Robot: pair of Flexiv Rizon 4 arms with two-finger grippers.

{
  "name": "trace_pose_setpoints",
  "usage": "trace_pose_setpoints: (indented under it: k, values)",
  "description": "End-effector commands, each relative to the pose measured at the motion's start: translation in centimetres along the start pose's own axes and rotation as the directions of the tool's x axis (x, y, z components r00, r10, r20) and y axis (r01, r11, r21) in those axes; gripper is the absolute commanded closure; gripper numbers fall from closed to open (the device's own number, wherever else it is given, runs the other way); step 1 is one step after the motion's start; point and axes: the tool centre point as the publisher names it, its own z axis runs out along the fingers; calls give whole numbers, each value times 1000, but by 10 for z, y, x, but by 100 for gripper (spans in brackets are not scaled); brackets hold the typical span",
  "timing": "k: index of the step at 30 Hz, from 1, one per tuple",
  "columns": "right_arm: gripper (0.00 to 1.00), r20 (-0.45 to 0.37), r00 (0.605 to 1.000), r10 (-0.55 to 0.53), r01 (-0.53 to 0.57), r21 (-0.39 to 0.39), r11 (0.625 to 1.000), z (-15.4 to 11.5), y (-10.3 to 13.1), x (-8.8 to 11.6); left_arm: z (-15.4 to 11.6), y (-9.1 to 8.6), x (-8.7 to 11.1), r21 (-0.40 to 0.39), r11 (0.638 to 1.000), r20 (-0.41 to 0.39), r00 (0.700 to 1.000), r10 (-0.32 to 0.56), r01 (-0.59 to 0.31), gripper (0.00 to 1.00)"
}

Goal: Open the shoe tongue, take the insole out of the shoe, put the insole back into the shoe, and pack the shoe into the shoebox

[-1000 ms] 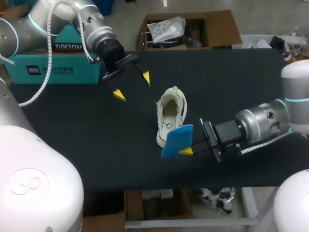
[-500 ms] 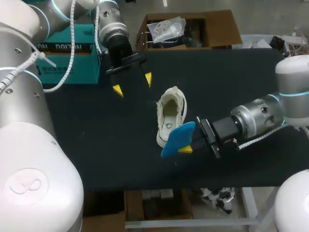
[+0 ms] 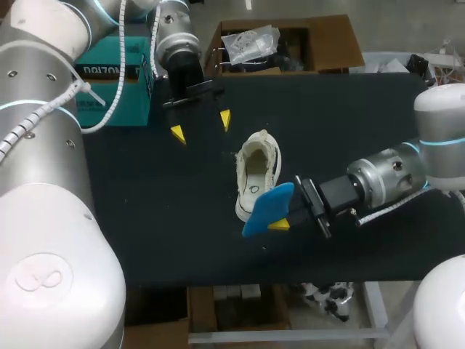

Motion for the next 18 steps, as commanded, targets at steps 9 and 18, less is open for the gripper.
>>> trace_pose_setpoints:
  k: [9,18]
  values:
    - [100,1,1000,0,0,2,1000,-1,0,0,-5,5,-1,36,999,-3,1000,1,0,0]
    - [100,1,1000,0,0,2,1000,-1,0,0,-2,3,0,38,999,8,1000,4,-4,0]
